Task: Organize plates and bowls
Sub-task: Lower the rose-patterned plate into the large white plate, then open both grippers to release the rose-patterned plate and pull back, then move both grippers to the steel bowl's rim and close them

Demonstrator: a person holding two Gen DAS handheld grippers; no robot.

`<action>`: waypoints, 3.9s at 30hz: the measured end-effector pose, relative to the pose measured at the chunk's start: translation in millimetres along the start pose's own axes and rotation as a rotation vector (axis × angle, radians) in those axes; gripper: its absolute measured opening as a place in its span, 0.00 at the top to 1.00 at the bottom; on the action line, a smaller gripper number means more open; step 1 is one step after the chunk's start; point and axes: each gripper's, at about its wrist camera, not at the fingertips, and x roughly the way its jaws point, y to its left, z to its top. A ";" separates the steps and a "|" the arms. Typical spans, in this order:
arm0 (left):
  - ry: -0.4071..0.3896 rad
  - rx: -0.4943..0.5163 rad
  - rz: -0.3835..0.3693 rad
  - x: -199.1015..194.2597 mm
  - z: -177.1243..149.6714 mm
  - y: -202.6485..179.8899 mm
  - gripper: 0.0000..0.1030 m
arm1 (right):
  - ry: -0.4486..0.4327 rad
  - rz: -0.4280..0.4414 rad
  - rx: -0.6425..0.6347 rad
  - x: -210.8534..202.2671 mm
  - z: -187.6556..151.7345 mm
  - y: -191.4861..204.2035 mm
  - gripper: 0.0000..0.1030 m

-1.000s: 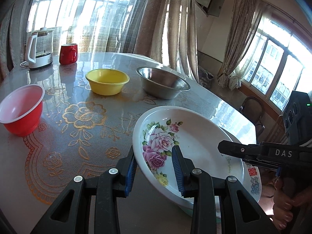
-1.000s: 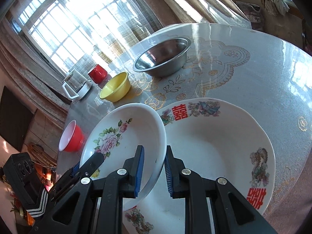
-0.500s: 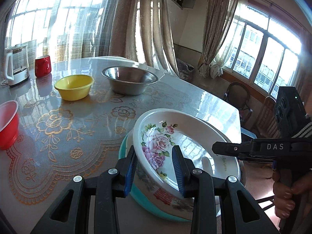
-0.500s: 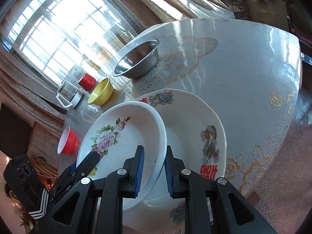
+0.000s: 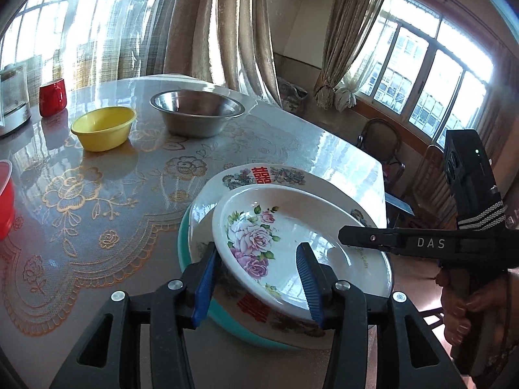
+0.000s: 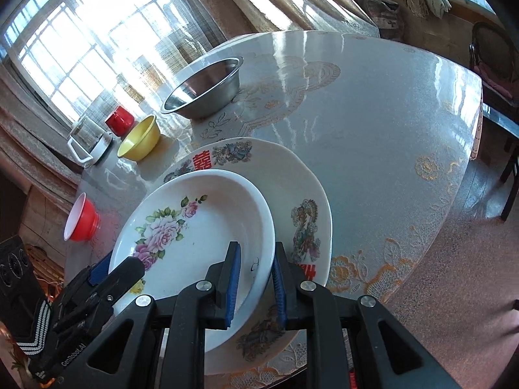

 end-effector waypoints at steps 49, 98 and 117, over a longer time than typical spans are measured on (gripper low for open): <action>-0.250 -0.181 0.203 -50.7 11.7 64.4 0.14 | -0.137 -0.099 -0.108 -20.7 7.2 22.8 0.71; -0.066 -0.350 0.382 9.8 55.9 103.4 0.07 | 0.003 0.000 -0.022 92.4 206.7 -39.2 0.49; 0.083 -0.353 0.336 133.6 170.0 116.5 0.07 | 0.110 0.115 -0.109 187.9 260.9 16.1 0.62</action>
